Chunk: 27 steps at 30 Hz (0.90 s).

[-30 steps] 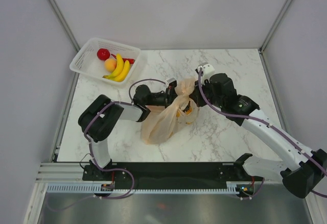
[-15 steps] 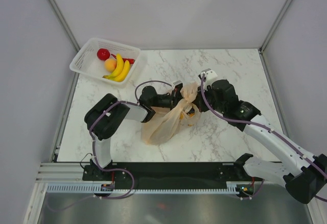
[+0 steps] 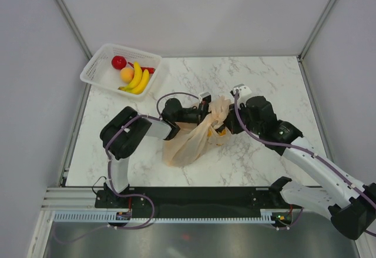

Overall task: Place the fake fruits into the plastic bag and tie a complex knot
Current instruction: Tie the plastic bag at the center of the board.

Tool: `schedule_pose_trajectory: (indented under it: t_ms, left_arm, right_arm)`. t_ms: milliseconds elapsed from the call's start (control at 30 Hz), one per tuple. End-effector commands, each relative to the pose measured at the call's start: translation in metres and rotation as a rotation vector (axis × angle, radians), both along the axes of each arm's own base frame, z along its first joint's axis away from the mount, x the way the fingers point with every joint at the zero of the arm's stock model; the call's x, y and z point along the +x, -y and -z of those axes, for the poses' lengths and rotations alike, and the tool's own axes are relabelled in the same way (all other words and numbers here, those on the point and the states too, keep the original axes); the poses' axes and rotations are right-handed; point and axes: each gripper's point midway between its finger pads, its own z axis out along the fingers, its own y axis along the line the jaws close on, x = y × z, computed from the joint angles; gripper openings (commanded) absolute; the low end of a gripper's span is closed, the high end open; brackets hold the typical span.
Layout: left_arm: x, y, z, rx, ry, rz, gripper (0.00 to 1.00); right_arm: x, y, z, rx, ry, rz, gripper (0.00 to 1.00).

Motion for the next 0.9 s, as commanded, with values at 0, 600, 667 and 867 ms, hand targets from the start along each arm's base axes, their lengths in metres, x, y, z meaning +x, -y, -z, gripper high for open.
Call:
schedule_pose_trajectory:
  t_ms: [0, 600, 667, 867]
  left_arm:
    - [-0.012, -0.009, -0.046, -0.245, 0.271, -0.016, 0.09]
    - [-0.005, -0.004, -0.047, -0.255, 0.272, -0.037, 0.24]
    - [-0.005, -0.004, -0.047, -0.256, 0.273, -0.037, 0.24]
    - [-0.004, -0.004, -0.049, -0.262, 0.278, -0.04, 0.25]
  right_arm:
    - [-0.004, 0.002, -0.017, 0.038, 0.024, 0.005, 0.07]
    - [-0.015, -0.001, -0.006, 0.035, -0.041, -0.026, 0.0]
    - [-0.013, 0.002, -0.007, 0.027, -0.036, -0.011, 0.0]
    - [-0.013, 0.004, -0.001, 0.016, -0.058, 0.01, 0.01]
